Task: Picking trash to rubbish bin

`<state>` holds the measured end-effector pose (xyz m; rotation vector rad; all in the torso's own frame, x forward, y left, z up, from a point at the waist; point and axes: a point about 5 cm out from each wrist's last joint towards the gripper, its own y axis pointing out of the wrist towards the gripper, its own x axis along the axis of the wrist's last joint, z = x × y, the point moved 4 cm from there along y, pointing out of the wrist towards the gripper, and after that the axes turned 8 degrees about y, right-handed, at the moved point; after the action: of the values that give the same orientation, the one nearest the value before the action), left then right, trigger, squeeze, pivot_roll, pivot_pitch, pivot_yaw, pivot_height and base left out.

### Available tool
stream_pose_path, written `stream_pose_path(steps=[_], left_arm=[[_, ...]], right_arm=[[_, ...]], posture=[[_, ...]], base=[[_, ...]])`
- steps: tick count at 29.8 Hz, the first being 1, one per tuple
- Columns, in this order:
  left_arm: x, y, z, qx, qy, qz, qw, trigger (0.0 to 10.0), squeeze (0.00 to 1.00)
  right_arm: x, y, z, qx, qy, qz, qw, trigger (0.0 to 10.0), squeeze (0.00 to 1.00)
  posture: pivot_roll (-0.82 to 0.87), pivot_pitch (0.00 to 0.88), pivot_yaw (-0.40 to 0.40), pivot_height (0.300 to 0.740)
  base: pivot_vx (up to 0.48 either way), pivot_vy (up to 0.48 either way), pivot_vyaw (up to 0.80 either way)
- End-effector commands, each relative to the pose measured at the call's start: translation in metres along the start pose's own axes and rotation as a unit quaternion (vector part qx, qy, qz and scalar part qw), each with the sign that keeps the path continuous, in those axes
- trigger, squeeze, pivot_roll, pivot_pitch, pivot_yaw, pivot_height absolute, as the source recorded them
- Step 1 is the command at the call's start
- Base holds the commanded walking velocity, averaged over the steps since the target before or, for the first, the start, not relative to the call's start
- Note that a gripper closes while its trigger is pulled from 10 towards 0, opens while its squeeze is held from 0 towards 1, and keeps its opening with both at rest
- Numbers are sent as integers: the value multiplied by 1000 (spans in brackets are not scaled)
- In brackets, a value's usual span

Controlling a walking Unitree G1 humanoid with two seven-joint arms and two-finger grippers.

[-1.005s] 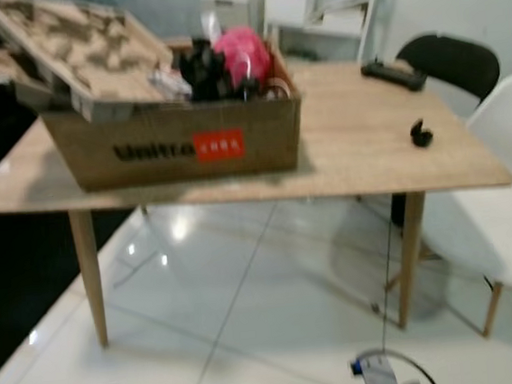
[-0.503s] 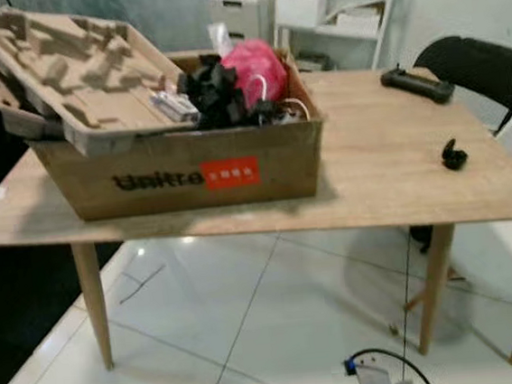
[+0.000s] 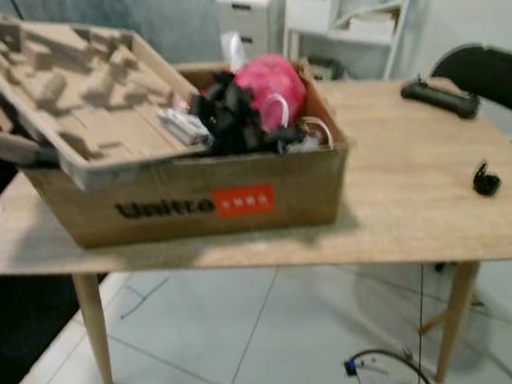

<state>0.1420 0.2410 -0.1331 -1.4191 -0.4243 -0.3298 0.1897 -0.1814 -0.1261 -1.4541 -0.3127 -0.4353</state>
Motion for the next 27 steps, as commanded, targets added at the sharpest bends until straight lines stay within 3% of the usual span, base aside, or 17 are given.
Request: stream_pose_path(steps=[1,6,27], left_arm=[[-3,0,-2,-3,6,8,1000,10000,0],[-5,0,-3,-4,6,10,1000,10000,0],[-5,0,-3,1,9,10,1000,10000,0]], right_arm=[[-7,-1,-2,2,6,9,1000,10000,0],[-7,-1,-3,5,12,9,1000,10000,0],[-14,-3,-11,-14,28,13,999,10000,0]], posture=[[140,79,-39,740],[140,79,-39,740],[128,78,-40,740]], base=[[262,0,763],[246,0,775],[0,0,0]])
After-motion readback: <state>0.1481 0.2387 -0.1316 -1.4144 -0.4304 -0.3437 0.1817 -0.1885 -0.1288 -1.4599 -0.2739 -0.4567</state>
